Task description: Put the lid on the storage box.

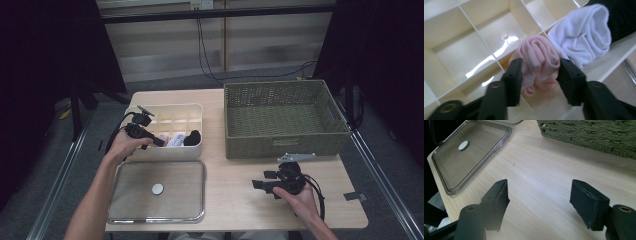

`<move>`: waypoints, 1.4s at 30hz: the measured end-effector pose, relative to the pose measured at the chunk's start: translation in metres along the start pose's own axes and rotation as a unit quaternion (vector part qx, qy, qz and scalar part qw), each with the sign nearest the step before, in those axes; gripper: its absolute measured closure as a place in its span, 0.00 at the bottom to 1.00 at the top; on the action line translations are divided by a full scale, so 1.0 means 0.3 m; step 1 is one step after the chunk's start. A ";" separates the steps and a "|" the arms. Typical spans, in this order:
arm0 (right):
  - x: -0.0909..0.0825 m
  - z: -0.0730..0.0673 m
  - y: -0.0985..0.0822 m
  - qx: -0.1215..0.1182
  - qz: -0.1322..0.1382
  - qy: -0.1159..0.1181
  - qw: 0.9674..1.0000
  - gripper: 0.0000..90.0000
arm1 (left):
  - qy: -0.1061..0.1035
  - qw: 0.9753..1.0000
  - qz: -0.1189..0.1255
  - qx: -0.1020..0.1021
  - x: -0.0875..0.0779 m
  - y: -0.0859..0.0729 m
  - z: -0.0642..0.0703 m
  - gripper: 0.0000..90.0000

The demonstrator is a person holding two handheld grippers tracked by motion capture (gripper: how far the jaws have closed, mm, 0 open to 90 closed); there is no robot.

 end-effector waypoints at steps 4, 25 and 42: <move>0.005 0.000 0.006 0.002 0.001 0.000 1.000 0.34 | 0.006 0.999 0.037 -0.011 -0.048 -0.001 -0.009 0.48; 0.026 -0.030 0.037 -0.002 0.006 0.010 1.000 0.38 | -0.006 0.991 0.132 0.008 -0.200 -0.140 0.038 0.45; 0.099 -0.116 0.105 -0.018 -0.003 0.064 0.998 0.44 | 0.003 0.986 0.165 0.004 -0.297 -0.324 0.116 0.48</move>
Point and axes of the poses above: each handheld gripper's, and its own axes: x roughly forward along the jaws, y roughly out of its top, z roughly to its right, the point moved 4 cm from there along x, roughly forward along the jaws
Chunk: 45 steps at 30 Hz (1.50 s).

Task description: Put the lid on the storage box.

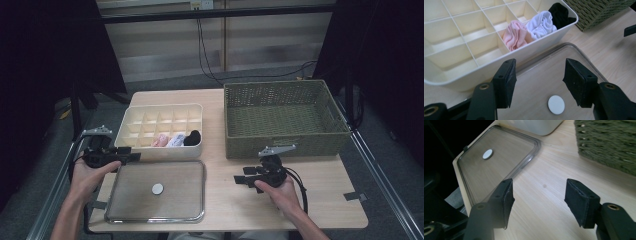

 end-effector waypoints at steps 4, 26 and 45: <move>0.021 -0.011 0.011 -0.002 -0.005 0.010 1.000 0.44 | 0.003 1.000 0.000 -0.007 -0.010 -0.042 -0.001 0.47; 0.215 -0.084 0.067 -0.007 -0.031 0.014 0.999 0.51 | 0.017 0.997 -0.012 -0.079 -0.030 -0.272 -0.126 0.51; 0.314 -0.084 0.071 0.047 -0.047 0.033 0.997 0.65 | 0.021 0.995 -0.028 -0.098 -0.005 -0.333 -0.189 0.64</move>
Point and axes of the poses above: each handheld gripper's, and its own axes: x roughly forward along the jaws, y roughly out of its top, z roughly to its right, the point moved 4 cm from there along x, roughly forward along the jaws
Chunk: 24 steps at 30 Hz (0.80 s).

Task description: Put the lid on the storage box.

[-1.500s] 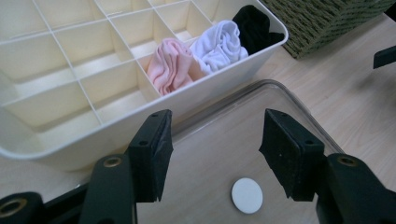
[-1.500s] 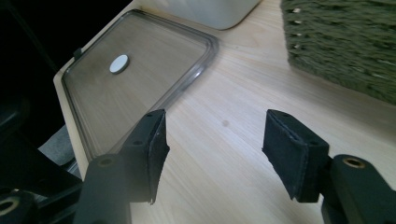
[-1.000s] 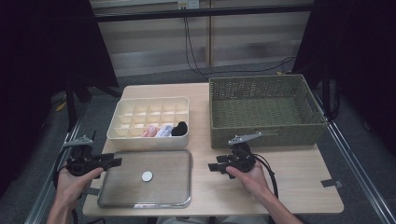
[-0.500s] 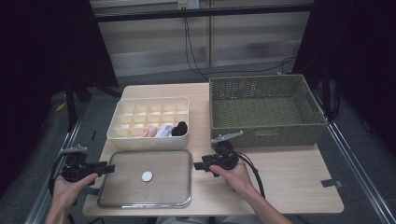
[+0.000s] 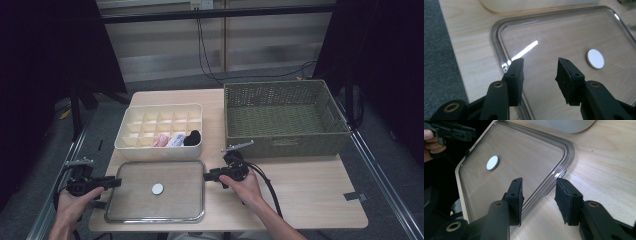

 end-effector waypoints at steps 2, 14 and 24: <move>0.009 0.001 -0.001 0.005 -0.003 0.001 1.000 0.67 | 0.001 1.000 -0.003 0.000 -0.002 -0.007 -0.009 0.65; 0.044 0.015 -0.006 0.012 -0.010 -0.009 1.000 0.69 | -0.001 1.000 -0.023 -0.004 0.019 -0.027 -0.027 0.67; 0.052 0.024 -0.006 0.022 -0.011 -0.019 1.000 0.69 | 0.010 1.000 -0.028 0.003 0.001 -0.031 -0.022 0.66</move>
Point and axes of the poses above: each handheld gripper's, and its own axes: x roughly forward along the jaws, y roughly out of its top, z roughly to its right, the point moved 4 cm from there along x, roughly forward along the jaws
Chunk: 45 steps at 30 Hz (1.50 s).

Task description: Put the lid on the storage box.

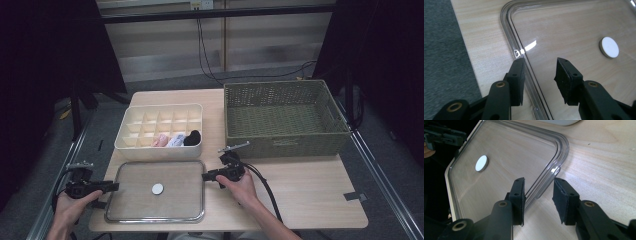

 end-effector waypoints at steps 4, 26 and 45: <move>0.006 0.002 -0.002 0.000 -0.003 -0.001 1.000 0.69 | 0.001 1.000 0.001 -0.005 -0.009 -0.003 -0.014 0.66; 0.019 -0.001 -0.003 0.023 0.004 0.004 1.000 0.70 | 0.017 1.000 -0.017 -0.001 0.020 -0.015 -0.026 0.80; 0.017 0.013 -0.029 0.149 0.038 0.037 0.987 0.71 | 0.018 1.000 -0.018 0.000 0.020 -0.014 -0.026 0.81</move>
Point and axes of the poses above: each handheld gripper's, and its own axes: x roughly forward along the jaws, y roughly out of its top, z roughly to its right, the point moved 4 cm from there along x, roughly forward along the jaws
